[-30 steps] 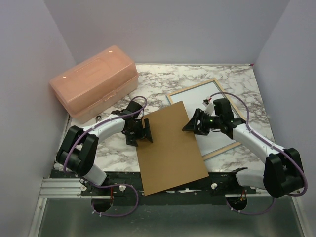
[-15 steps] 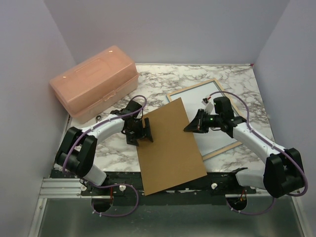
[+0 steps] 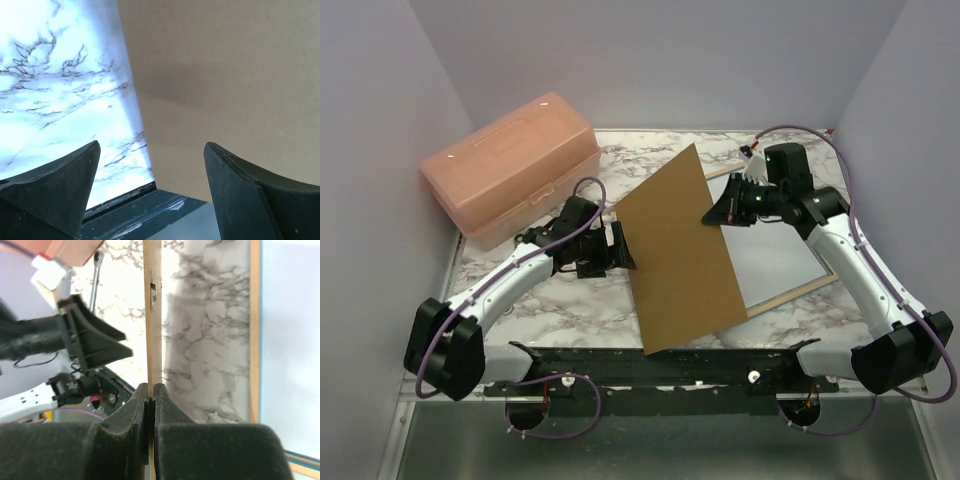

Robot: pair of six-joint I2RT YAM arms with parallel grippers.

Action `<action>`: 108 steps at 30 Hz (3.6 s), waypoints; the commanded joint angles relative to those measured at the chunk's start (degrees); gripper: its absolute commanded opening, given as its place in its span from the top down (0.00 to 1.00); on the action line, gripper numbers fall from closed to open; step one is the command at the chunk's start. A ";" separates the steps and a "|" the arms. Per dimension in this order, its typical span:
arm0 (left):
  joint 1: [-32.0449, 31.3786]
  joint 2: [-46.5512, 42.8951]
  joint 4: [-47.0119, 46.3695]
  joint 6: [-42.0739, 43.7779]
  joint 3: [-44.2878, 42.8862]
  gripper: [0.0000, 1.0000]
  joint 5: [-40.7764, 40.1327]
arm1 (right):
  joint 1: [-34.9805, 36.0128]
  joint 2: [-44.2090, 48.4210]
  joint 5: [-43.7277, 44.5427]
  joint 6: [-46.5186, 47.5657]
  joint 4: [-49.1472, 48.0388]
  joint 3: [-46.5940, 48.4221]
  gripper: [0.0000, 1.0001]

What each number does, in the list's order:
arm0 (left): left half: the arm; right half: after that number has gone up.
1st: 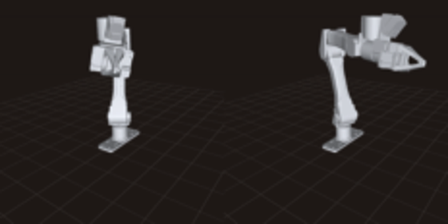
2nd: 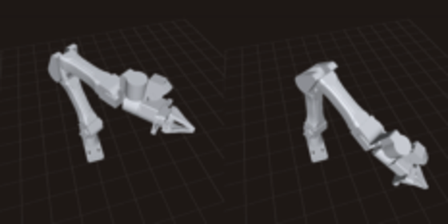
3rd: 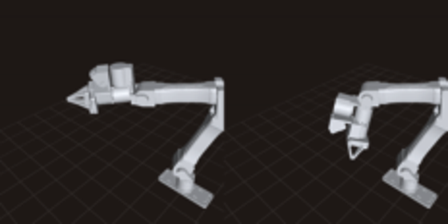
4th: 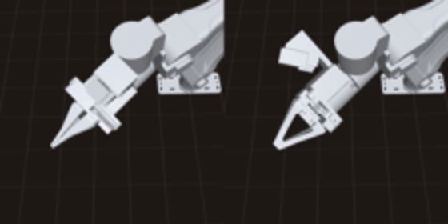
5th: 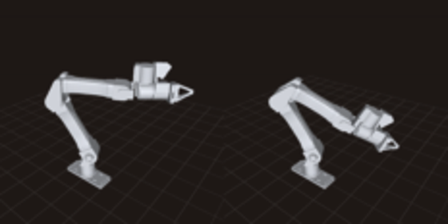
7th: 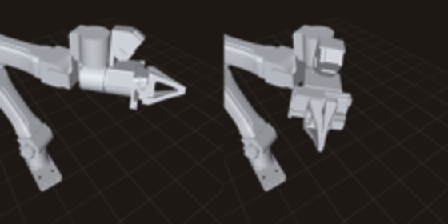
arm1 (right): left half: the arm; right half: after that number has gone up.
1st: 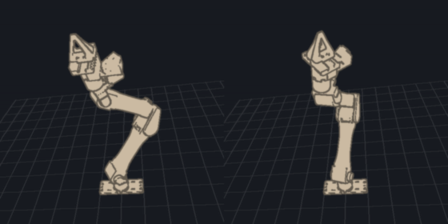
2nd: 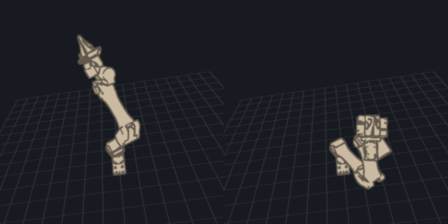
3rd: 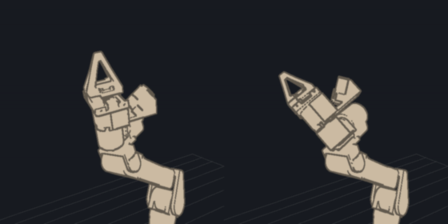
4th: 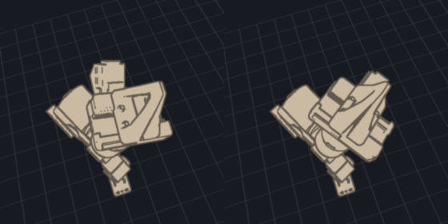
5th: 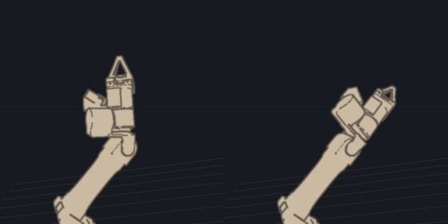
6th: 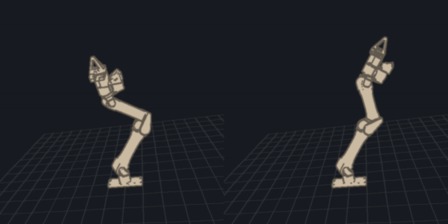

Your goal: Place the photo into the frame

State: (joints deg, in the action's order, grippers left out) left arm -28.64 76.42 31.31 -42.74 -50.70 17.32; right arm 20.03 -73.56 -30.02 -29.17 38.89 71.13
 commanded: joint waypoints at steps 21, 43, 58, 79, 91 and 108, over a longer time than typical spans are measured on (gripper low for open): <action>-0.27 -16.75 4.43 -0.71 -6.00 0.11 -3.93 | 8.37 -16.39 25.52 5.64 30.93 34.21 0.99; -0.36 -17.10 5.83 -0.92 -8.28 0.10 -2.94 | 15.98 -28.39 39.52 6.63 42.29 54.20 0.99; -0.36 -19.03 3.21 -1.35 -7.60 0.03 -0.56 | 19.33 -29.73 35.82 5.71 37.78 51.40 0.82; -0.27 -20.50 -13.04 -8.26 -0.73 0.02 8.84 | 19.46 -15.35 12.96 0.63 13.04 32.86 0.18; 0.28 -19.02 -26.60 -14.79 6.14 0.02 14.68 | 18.81 -11.97 17.12 0.14 9.95 23.95 0.17; 1.14 -25.90 -23.68 -14.89 5.30 0.05 12.51 | 18.35 -10.48 18.44 0.11 8.70 19.66 0.17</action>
State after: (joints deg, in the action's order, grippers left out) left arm -27.90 52.01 9.21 -57.08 -44.56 29.43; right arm 38.61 -85.71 -12.49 -28.58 49.23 92.05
